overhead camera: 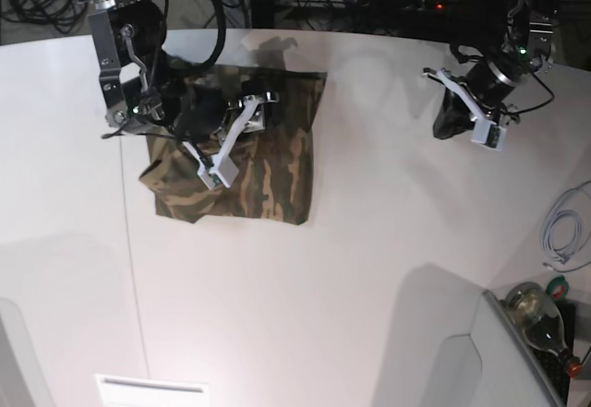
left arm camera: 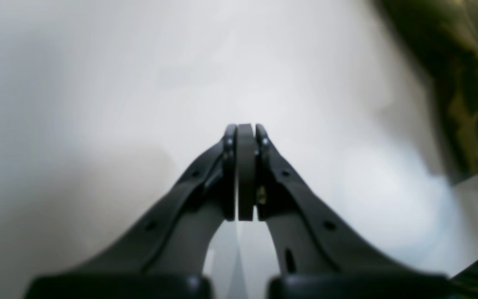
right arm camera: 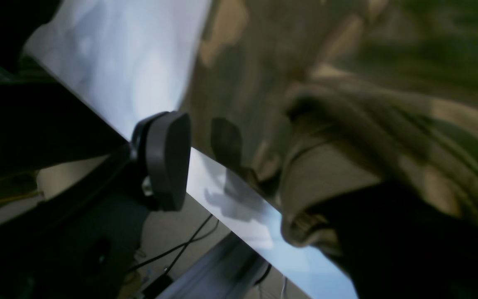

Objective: Layout the t-shirt on the table in an organized manner, then fold the t-shirt properly

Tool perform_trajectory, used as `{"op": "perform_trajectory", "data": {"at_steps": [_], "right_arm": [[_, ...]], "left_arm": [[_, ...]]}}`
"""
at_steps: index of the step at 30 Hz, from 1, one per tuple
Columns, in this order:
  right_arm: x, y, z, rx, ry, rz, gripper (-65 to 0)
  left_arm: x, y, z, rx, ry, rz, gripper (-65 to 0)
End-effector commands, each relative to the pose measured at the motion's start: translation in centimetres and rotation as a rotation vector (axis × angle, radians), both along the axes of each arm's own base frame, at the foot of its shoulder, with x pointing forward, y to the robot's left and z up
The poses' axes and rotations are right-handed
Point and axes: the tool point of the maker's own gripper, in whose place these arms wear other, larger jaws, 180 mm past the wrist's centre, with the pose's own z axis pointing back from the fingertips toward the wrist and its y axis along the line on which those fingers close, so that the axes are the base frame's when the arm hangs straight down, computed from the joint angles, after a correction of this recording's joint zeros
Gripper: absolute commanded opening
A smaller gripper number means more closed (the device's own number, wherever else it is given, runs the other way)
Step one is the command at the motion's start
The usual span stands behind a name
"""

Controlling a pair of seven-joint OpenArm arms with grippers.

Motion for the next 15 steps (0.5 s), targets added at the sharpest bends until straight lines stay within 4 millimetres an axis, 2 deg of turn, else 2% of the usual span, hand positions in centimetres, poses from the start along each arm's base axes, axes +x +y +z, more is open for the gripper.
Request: {"op": "perform_trajectory", "data": {"at_steps": [1,3,6,9,15], "right_arm": [[1.3,0.6,1.2,0.024,-0.047,0.000,-28.2],[1.2,1.3,1.2,0.001,-0.052,0.020,-28.2],[1.0,2.6,1.1,-0.037,-0.050,0.046,-28.2],[1.1,4.1,1.8,-0.050,-0.071,0.052,-28.2],[1.9,5.6,3.2,-0.055,-0.108,0.072,-28.2]], "left_arm": [[0.7,1.6,1.4,0.015,-0.049,0.025,-65.0],[0.7,3.0,1.9,0.029,-0.059,0.059,-65.0],[0.5,3.7,1.9,0.037,-0.059,0.076,-65.0],[0.4,3.3,1.7,0.031,-0.054,0.070,-65.0],[0.1,0.3,0.6,-0.004,-0.026,0.000,-65.0]]}}
